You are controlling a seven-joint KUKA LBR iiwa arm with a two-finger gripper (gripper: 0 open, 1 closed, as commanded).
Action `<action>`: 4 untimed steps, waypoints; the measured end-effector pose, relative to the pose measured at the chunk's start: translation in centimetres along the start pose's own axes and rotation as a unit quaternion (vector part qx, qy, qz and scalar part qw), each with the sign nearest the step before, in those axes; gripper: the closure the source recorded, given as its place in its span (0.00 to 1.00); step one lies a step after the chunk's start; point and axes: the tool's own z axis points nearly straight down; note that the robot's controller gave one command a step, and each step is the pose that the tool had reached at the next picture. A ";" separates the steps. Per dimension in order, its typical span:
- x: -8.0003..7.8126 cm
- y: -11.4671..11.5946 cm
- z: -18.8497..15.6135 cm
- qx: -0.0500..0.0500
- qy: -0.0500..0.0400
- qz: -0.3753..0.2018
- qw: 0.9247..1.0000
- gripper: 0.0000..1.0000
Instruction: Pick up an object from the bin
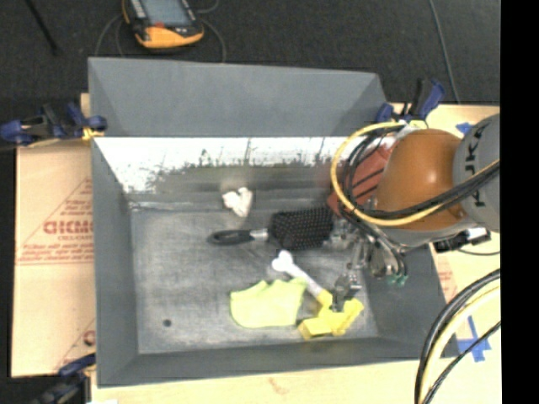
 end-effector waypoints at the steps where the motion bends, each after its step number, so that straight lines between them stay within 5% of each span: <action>1: 2.8 -0.5 3.2 0.000 0.001 -0.150 0.989 0.00; 2: 4.8 -0.5 5.1 0.002 -0.001 -0.059 0.998 1.00; 4: 4.9 -0.4 4.9 0.002 0.000 -0.060 0.998 1.00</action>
Offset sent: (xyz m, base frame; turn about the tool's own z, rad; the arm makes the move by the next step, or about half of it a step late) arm -0.0521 0.0016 -0.0588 -0.1191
